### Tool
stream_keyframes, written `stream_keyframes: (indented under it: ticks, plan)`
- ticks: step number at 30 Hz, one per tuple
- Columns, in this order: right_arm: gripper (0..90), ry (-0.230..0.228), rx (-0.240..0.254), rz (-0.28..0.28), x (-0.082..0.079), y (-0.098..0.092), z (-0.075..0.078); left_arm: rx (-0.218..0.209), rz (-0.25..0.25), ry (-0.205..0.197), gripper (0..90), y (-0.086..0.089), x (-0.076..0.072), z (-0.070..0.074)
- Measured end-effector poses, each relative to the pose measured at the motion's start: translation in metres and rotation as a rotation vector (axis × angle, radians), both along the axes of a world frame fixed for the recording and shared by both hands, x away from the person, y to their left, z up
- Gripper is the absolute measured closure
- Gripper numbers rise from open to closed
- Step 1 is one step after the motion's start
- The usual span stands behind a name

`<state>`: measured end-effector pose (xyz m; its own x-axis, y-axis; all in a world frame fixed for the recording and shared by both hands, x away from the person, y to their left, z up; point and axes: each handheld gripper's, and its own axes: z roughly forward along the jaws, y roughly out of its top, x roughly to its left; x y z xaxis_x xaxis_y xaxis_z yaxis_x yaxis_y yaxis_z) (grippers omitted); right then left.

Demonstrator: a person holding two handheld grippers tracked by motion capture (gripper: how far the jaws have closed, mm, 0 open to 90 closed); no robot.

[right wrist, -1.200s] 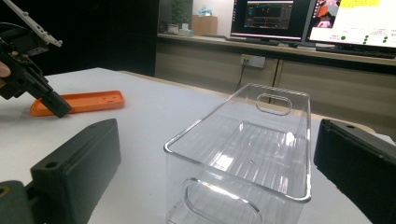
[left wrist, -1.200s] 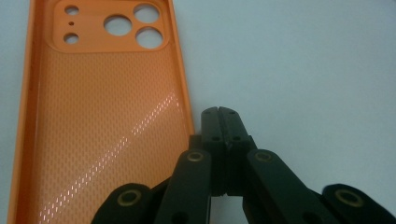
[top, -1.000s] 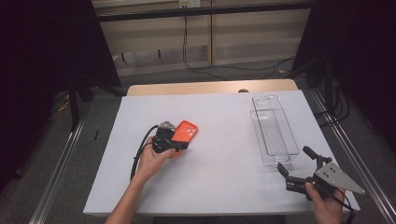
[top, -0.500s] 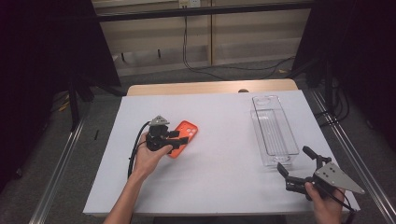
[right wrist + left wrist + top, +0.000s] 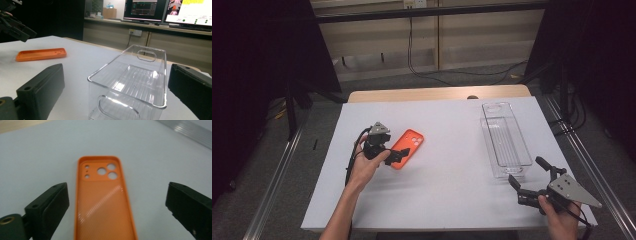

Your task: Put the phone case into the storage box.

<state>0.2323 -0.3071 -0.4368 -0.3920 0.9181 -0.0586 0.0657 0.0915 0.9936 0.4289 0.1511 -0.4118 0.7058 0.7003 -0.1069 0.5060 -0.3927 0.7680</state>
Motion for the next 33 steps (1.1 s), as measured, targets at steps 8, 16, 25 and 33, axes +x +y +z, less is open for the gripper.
stream_keyframes:
  ticks: [8,16,25,33]
  plan:
    - [0.3,-0.001,-0.007,0.002,0.002,0.0,0.0,0.109,0.014,0.045,6.3,-0.003,0.01,0.001]
    - [0.3,0.0,-0.007,0.009,0.002,0.001,0.0,0.188,0.039,0.138,6.9,-0.016,0.03,0.0]
    - [0.3,0.0,-0.009,0.013,0.001,0.001,0.0,0.265,0.002,0.185,7.0,-0.033,0.04,-0.01]
    - [0.3,0.0,-0.008,0.016,0.001,0.001,0.0,0.291,-0.005,0.214,5.7,-0.041,0.047,-0.02]
